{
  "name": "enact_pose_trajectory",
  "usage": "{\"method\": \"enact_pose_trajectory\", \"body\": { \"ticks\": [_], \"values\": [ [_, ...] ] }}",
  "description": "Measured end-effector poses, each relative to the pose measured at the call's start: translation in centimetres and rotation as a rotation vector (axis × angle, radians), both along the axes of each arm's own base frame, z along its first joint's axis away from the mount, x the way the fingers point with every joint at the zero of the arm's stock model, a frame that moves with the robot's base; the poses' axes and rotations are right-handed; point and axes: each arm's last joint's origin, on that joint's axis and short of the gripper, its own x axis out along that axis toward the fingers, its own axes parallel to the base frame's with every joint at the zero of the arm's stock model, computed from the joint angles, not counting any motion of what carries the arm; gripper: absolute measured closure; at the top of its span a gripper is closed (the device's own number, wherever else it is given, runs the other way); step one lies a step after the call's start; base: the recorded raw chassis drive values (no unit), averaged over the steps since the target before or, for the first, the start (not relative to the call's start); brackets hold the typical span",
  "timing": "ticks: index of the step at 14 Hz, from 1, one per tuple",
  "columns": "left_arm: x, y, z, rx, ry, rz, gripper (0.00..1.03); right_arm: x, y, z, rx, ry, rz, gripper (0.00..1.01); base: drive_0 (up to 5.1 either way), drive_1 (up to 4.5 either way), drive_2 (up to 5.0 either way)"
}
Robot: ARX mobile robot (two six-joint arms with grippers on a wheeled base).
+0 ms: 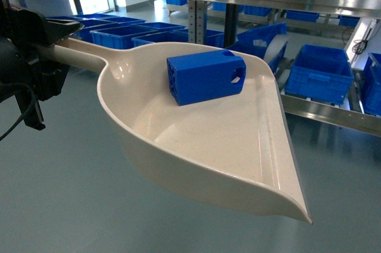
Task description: Place part in tray to right shelf
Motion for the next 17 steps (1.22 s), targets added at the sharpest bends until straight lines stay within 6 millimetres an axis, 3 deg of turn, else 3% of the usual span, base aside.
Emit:
{"method": "enact_pose_trajectory", "body": {
  "ticks": [17],
  "values": [
    [0.00,0.01,0.00,0.000,0.000,0.002,0.91,0.00,0.00,0.00,0.000,0.000,0.000,0.03,-1.7,-1.70,-1.7]
  ]
}}
